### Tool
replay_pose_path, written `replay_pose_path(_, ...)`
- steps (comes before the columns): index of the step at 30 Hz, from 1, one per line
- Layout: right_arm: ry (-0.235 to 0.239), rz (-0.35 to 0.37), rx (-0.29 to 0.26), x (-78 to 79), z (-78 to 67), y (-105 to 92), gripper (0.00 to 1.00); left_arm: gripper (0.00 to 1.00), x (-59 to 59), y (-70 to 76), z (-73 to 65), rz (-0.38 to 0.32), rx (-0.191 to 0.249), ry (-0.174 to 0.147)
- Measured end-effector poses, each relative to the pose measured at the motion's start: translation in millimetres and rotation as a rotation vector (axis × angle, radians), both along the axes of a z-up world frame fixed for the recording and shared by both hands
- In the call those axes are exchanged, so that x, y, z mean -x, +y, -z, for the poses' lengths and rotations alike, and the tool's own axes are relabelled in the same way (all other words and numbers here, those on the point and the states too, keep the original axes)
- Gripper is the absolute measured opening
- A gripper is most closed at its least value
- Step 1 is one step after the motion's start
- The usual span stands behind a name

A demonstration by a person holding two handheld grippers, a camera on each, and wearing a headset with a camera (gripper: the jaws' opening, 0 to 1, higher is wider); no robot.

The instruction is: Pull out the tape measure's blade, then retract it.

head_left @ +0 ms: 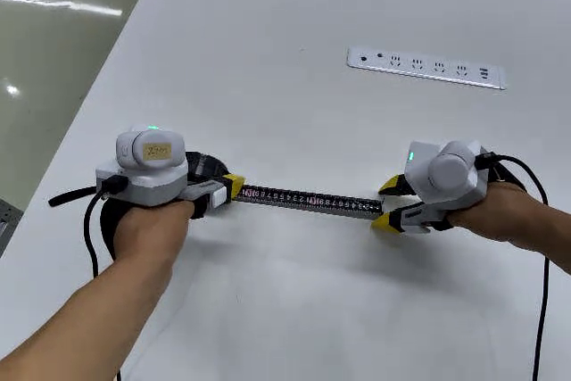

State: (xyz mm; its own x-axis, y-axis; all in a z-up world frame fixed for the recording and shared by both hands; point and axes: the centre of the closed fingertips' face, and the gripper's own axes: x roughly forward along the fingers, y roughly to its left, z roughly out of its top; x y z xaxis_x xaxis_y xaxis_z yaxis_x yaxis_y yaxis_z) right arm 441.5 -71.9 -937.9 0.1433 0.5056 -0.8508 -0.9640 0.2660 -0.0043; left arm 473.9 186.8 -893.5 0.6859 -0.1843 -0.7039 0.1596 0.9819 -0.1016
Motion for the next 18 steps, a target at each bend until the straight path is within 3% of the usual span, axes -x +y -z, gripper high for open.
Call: replay_pose_path(18,0.008,-0.046,0.003,4.5,-0.3,2.7,0.17,0.70,0.2,2.1,4.1,-0.008,-0.003,0.010)
